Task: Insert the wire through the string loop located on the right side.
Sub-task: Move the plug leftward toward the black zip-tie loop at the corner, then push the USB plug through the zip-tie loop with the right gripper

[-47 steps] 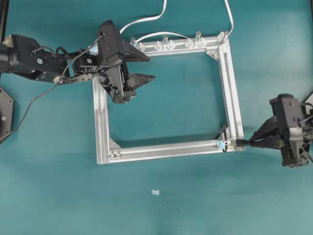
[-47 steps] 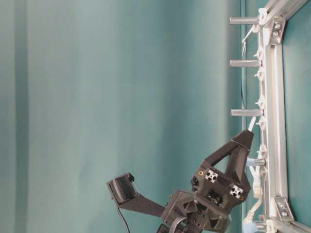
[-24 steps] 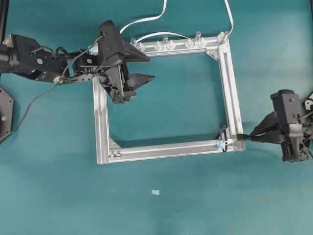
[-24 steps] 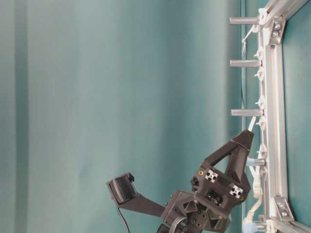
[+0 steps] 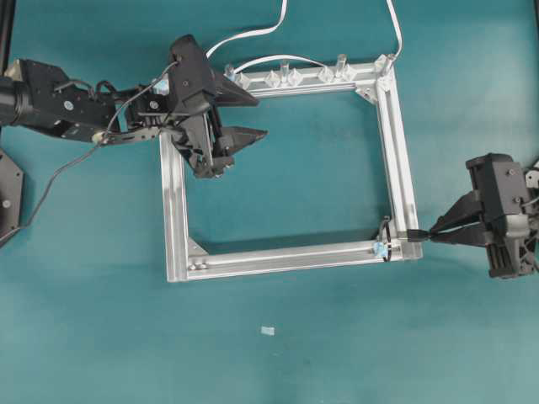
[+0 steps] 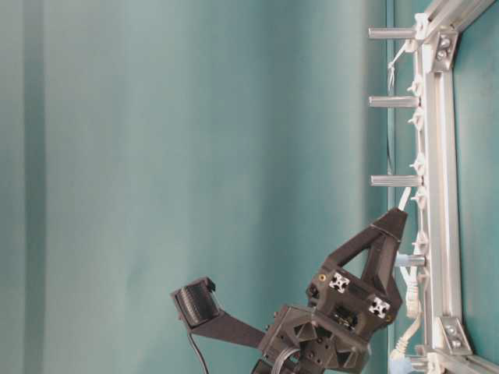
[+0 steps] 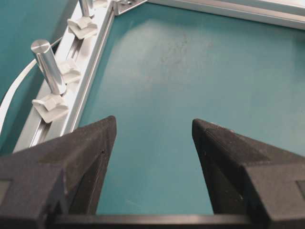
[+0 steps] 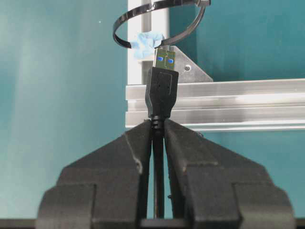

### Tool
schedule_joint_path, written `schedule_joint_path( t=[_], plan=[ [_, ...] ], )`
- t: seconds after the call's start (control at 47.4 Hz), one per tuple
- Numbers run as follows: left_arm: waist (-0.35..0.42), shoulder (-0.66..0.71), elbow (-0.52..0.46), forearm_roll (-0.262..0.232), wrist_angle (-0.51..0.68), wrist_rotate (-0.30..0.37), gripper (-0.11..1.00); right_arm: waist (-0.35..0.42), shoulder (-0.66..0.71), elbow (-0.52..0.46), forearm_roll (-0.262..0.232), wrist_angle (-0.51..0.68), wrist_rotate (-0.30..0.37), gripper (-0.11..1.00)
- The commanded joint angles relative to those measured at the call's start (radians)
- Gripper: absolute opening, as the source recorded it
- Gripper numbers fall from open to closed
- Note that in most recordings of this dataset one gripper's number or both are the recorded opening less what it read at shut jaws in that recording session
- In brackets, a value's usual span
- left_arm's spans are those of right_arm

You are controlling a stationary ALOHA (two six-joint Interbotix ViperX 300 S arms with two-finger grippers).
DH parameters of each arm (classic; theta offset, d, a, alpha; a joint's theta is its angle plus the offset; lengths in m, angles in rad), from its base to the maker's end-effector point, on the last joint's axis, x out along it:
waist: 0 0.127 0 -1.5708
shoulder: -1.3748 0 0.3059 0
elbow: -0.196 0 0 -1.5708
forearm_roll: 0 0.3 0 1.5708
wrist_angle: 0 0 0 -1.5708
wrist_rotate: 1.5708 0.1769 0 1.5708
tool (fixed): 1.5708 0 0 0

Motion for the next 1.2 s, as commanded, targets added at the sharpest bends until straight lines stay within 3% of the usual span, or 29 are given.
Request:
schedule_joint_path(
  t=[0.0,0.95,1.182],
  plan=[
    [0.002,-0.029,-0.018,0.003,-0.005,-0.003,0.66,0.000,-0.003,-0.018,-0.005,-0.008,-0.002,0.12],
    [-0.002,-0.029,-0.018,0.003,-0.005,-0.005,0.66,0.000,0.002,-0.018,-0.005,-0.012,-0.002,0.12],
    [-0.089,-0.034,-0.018,0.003,0.017,-0.015,0.66,0.000,0.002,-0.021,-0.005,-0.012,-0.002,0.12]
  ],
)
